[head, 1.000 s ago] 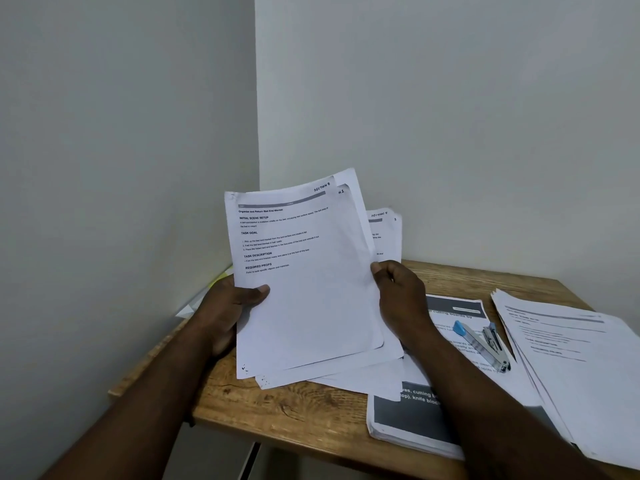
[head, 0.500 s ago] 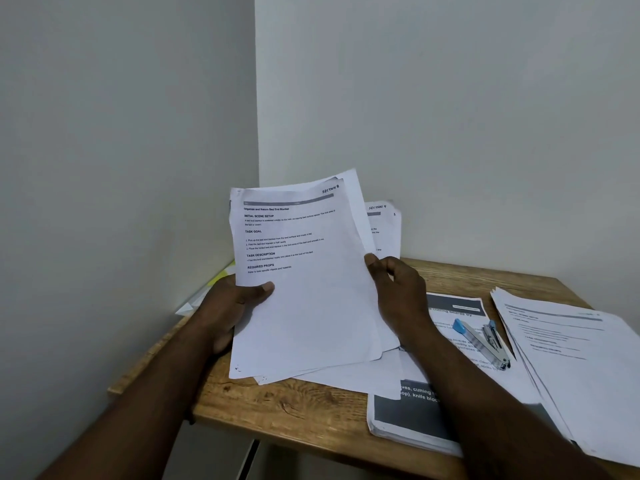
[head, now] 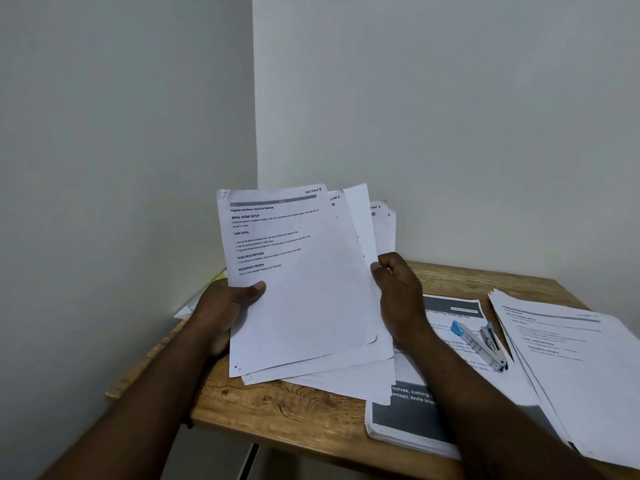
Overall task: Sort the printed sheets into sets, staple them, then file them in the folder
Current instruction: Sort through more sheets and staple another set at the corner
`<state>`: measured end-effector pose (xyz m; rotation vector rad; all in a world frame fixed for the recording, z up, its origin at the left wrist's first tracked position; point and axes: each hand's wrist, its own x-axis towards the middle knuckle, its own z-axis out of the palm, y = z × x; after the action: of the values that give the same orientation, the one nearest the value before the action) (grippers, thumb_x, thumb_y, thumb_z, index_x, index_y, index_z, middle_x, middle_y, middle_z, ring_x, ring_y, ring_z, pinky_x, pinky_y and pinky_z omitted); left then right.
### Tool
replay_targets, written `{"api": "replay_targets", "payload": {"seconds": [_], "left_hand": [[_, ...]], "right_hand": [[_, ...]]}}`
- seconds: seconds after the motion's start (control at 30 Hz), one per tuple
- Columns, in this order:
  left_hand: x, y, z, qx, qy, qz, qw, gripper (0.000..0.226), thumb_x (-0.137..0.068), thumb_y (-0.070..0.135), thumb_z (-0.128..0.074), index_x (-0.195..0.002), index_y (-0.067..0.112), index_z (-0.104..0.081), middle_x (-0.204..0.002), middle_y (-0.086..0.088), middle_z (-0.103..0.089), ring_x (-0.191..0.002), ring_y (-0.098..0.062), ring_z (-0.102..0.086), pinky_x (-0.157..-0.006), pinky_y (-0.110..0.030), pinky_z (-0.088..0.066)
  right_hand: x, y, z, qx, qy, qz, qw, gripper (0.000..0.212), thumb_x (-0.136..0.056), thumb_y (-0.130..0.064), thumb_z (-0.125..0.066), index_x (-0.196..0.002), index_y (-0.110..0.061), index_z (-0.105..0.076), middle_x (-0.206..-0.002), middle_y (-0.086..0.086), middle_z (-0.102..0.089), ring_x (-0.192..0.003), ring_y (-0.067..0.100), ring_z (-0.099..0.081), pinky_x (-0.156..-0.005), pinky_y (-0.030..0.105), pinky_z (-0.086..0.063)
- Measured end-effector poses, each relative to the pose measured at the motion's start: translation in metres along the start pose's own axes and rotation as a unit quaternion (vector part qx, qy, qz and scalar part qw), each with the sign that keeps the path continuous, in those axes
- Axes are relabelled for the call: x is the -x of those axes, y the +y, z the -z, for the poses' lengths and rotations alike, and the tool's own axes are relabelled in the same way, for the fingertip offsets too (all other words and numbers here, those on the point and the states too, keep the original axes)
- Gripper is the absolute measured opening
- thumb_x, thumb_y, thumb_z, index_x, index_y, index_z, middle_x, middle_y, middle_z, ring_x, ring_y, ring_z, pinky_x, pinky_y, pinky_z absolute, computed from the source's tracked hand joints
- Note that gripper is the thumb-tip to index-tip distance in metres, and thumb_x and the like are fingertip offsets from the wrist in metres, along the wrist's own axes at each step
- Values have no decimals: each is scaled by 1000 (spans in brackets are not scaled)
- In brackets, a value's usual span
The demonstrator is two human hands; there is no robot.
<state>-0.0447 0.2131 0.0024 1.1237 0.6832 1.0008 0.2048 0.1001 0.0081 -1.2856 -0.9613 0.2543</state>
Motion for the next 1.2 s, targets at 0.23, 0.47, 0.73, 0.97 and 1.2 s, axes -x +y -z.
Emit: {"api": "replay_targets", "payload": {"seconds": [0.23,0.47,0.73,0.97,1.2], "left_hand": [[-1,-1,1,4,12,3,1000,27,-97,-4,-61,-122,3,-70,-114,-14,-78,-102,-35,-77,-81,-42,-61],[-1,-1,2,10,8,1,1000,30,-98,-3,-62,-127,3,-68,-116,-14,-78,-98,-32,-78,-76,-40,-64],[-2,-1,4,9,9,1,1000,32,-97,-6,-61,-127,2,-68,-116,-14,-78,-99,-33,-77,-75,-39,-64],[-4,-3,5,3,12,0,1000,32,-97,-6,-61,-126,4,-68,-116,-13,-78,-103,-35,-76,-79,-41,-62],[-6,-4,7,7,4,1,1000,34,-97,-6,-61,-129,3,-67,-120,-15,-77,-106,-36,-75,-89,-46,-59]], "right_hand": [[-2,2,3,-36,-49,-23,998,22,-86,-36,-66,-94,-18,-75,-101,6,-78,-100,33,-71,-96,53,-55],[-4,8,4,52,-37,-3,998,19,-94,-34,-79,-88,-17,-83,-87,-5,-81,-86,17,-75,-85,43,-60],[0,2,0,54,-15,14,998,25,-94,-39,-79,-83,-17,-78,-81,-7,-78,-76,11,-68,-74,30,-52],[2,-1,3,44,-21,20,999,22,-93,-40,-80,-86,-19,-79,-85,-10,-79,-78,7,-71,-72,22,-51],[2,0,3,42,-21,17,999,25,-93,-42,-80,-84,-18,-78,-84,-8,-79,-79,10,-71,-76,29,-54]]}}
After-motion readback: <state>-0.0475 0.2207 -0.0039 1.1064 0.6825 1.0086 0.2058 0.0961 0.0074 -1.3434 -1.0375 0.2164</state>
